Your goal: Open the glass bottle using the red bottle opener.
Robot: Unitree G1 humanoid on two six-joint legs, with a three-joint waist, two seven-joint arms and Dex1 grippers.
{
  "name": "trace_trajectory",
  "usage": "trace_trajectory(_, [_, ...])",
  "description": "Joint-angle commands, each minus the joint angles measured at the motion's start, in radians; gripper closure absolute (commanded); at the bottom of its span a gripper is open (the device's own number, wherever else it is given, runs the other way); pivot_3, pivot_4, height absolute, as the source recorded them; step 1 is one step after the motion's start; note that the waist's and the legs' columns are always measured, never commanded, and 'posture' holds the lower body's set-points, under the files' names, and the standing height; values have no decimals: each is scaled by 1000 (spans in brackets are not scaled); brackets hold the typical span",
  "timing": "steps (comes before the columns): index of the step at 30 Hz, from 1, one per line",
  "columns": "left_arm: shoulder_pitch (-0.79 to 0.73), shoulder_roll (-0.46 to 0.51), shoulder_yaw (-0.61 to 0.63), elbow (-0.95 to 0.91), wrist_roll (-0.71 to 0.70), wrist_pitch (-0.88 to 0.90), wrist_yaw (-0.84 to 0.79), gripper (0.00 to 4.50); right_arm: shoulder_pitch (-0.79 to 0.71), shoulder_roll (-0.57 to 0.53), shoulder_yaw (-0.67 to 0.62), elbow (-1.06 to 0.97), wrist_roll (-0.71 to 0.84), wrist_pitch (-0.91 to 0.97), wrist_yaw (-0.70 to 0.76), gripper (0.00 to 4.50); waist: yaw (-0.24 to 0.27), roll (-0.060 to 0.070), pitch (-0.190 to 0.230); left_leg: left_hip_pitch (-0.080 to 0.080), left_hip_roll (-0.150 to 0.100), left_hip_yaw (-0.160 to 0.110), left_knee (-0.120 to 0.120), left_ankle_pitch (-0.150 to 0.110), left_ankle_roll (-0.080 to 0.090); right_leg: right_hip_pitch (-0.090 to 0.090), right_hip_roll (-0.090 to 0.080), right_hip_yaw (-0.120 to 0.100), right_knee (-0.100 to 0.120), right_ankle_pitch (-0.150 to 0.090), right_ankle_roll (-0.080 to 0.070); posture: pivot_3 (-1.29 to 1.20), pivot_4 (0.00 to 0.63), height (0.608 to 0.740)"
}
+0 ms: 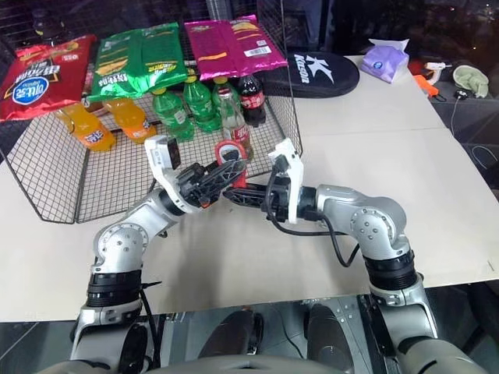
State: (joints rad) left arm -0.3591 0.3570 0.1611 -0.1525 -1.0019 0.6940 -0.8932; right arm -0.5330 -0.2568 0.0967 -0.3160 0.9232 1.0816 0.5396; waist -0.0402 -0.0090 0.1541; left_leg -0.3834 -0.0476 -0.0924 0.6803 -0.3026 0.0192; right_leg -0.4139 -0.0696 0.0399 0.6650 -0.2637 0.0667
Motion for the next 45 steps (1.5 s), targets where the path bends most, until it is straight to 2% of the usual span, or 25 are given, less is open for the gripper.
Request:
trace_trajectory(1, [33, 49, 42, -72, 7, -23, -18, 1189, 64, -72, -85, -41, -4, -31, 15, 4500, 2, 0, 0, 0, 0, 0, 0, 0, 0, 0, 0, 0, 0, 0, 0, 0, 150, 740])
trace_trajectory(6, [72, 86, 63, -103, 91, -89, 42, 1189, 161, -174, -184, -49, -34, -97, 20, 4500, 7, 0, 0, -1, -1, 0, 0, 0, 0, 0, -1, 0, -1, 0, 0, 0, 150, 740])
trace_trajectory(10, [47, 67, 27, -59, 359, -291, 187, 1189, 221, -211, -286, -59, -90, -215, -3, 4500, 10, 0, 0, 0, 0, 0, -1, 0, 0, 0, 0, 0, -1, 0, 0, 0, 150, 740])
trace_trajectory(15, [-27, 34, -39, 85, 587, -486, 276, 1189, 247, -226, -277, -76, -229, -407, 15, 4500, 18, 0, 0, 0, -1, 2, -1, 0, 0, 0, 0, 1, -1, 0, 0, 0, 150, 740])
trace_trajectory(20, [-167, -16, -90, 301, 705, -616, 309, 1189, 234, -249, -216, -85, -392, -604, 49, 4500, 29, 0, 0, 0, -1, 2, -1, 0, 0, 0, 0, 1, -1, 0, 0, 0, 150, 740])
trace_trajectory(28, [-360, -74, -112, 640, 781, -792, 288, 1189, 223, -248, -153, -100, -490, -706, 53, 4500, 24, 0, 0, -2, -2, 1, 0, 0, 0, 0, 0, 0, -1, 0, 1, 0, 150, 740])
trace_trajectory(45, [-541, -122, -75, 992, 777, -942, 218, 1189, 228, -245, -117, -176, -541, -686, 23, 4500, 26, -1, 0, -3, -3, -1, 2, 0, 0, 0, 0, -2, -1, 0, 1, 0, 150, 740])
